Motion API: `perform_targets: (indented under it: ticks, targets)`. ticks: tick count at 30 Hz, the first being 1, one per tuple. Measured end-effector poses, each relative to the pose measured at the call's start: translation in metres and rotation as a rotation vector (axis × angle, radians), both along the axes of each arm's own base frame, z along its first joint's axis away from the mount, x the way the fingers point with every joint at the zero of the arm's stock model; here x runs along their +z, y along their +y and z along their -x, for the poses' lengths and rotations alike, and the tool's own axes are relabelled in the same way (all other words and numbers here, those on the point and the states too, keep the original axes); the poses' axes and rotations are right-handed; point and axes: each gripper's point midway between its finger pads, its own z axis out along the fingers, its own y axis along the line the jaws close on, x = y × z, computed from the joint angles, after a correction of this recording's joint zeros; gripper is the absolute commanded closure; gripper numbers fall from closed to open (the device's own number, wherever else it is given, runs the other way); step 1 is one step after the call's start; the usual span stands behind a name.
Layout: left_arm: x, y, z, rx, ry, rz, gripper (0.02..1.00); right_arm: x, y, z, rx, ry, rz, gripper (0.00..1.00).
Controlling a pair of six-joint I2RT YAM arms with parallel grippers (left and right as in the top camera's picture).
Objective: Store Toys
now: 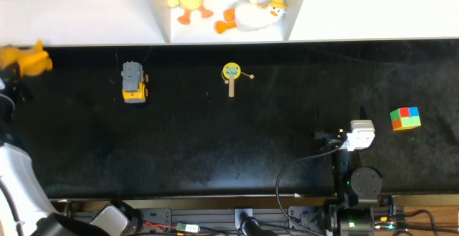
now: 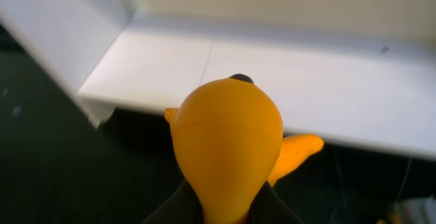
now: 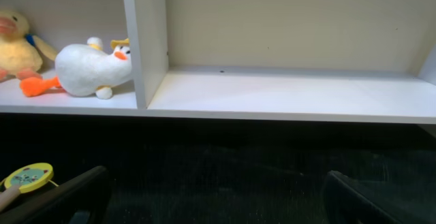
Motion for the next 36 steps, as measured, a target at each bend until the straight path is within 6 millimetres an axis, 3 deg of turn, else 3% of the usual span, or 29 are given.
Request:
perform_targets:
  ticks: [7,18,30,36]
  targets:
    - [0.021,-0.009,-0.021,0.001,-0.09,0.001,0.958,0.0,0.0,0.0,0.0,0.0,0.0,0.005]
    - [-0.011,0.012,-0.054,0.018,-0.02,0.081,0.958,0.0,0.0,0.0,0.0,-0.001,0.0,0.007]
    - [-0.016,0.025,-0.066,0.031,0.009,0.096,0.961,0.0,0.0,0.0,0.0,0.0,0.0,0.005]
    - [-0.019,0.016,-0.074,0.036,0.028,0.075,0.952,0.0,0.0,0.0,0.0,0.0,0.0,0.007]
